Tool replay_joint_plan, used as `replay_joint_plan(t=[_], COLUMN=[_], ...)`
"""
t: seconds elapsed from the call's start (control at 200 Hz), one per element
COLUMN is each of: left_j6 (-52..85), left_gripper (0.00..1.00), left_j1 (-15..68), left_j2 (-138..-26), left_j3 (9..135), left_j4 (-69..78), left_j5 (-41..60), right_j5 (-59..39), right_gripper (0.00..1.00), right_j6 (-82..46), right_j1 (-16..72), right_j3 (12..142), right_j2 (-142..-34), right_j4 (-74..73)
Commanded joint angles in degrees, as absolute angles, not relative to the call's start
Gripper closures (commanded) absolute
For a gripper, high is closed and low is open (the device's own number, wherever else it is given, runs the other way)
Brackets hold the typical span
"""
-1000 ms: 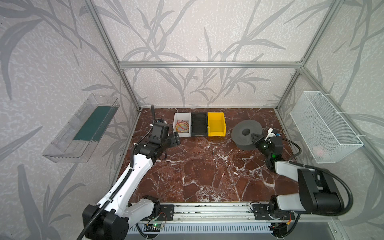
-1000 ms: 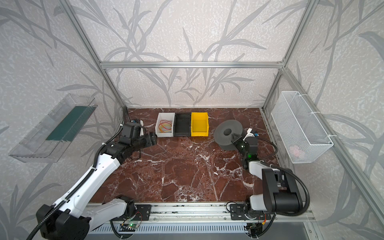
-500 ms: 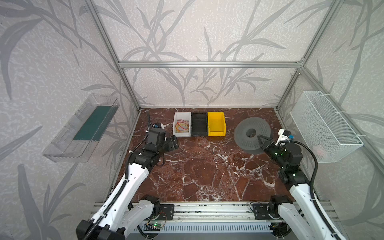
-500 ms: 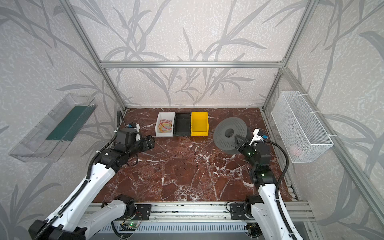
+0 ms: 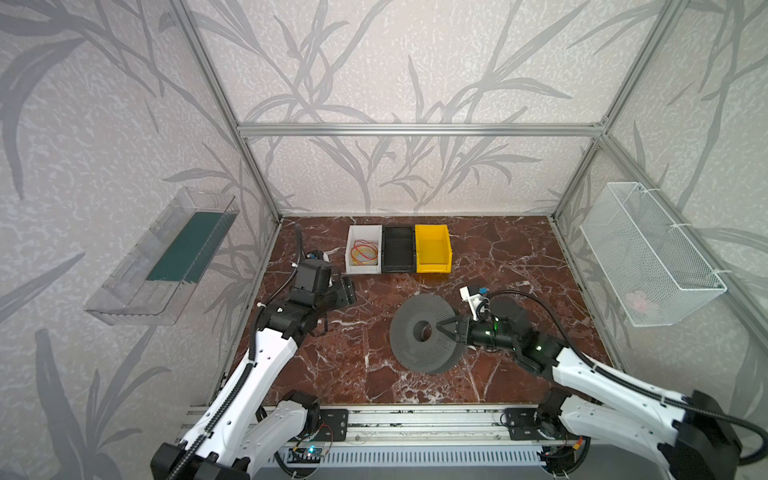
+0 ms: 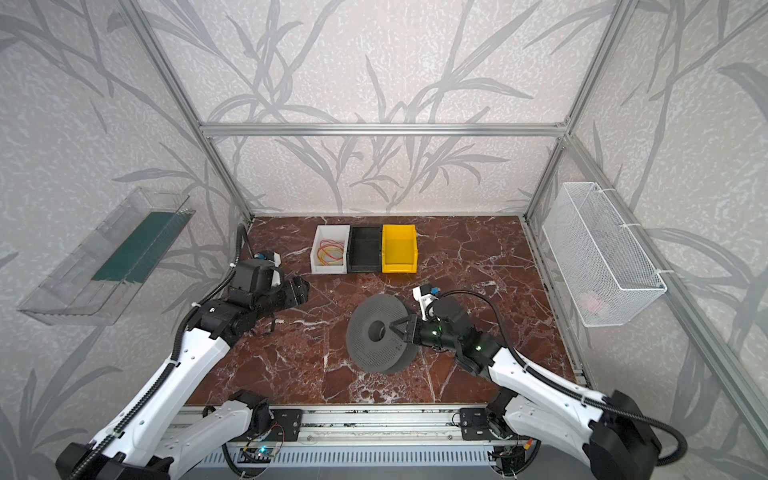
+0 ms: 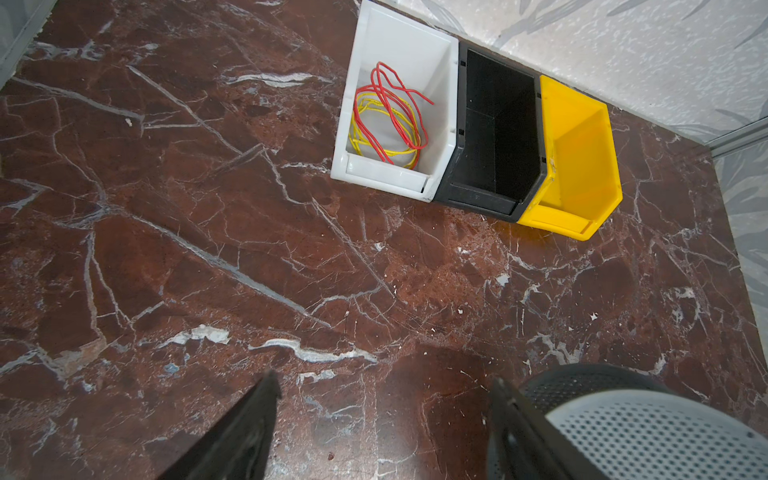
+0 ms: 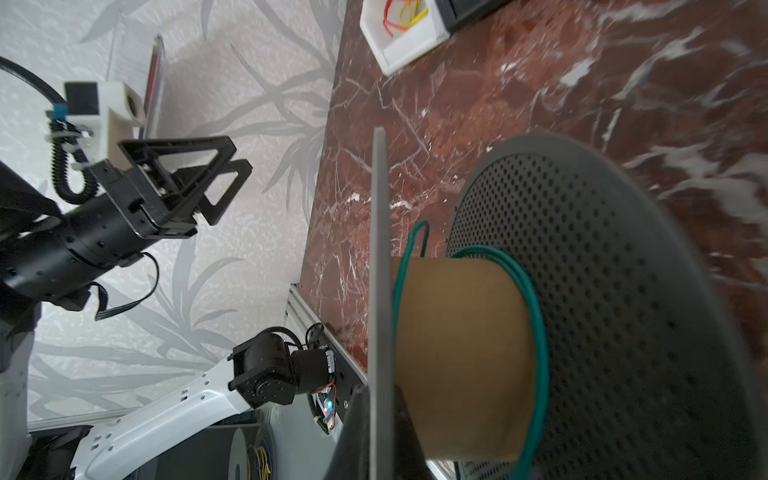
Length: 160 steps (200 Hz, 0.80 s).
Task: Wrap the cables
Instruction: 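Drag the grey spool nearer the robot with the right gripper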
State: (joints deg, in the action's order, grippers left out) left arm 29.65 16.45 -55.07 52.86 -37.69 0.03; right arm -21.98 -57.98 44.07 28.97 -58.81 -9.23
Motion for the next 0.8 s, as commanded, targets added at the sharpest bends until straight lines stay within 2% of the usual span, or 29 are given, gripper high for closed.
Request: replay_joint_plan(t=[0.0, 0.33, 0.595, 0.795], left_j6=[30.43, 31.86, 32.59, 32.45], left_gripper=[0.20, 0.22, 0.24, 0.24], left_j1=[16.45, 16.44, 16.44, 16.44], left_j2=[-53.96, -54.98, -56.23, -58.42], left_j3=[53.83, 52.88, 53.10, 54.65], left_j4=[-40.07, -40.11, -38.79, -37.69], left_j5=[-0.48, -0.71, -0.56, 0.50], right_j5=[-23.59, -28.32, -30.90, -31.30], right_gripper=[1.00, 1.00, 1.00, 1.00], right_j6=[-61.71, -65.69, -75.10, -71.93], right_j1=[44.74, 44.56, 43.24, 43.24], right_j3=[29.65, 31.99, 28.65, 26.59], right_j2=[-64.24, -83.70, -101.77, -106.45], right_j4=[-28.78, -42.20, -67.26, -67.76])
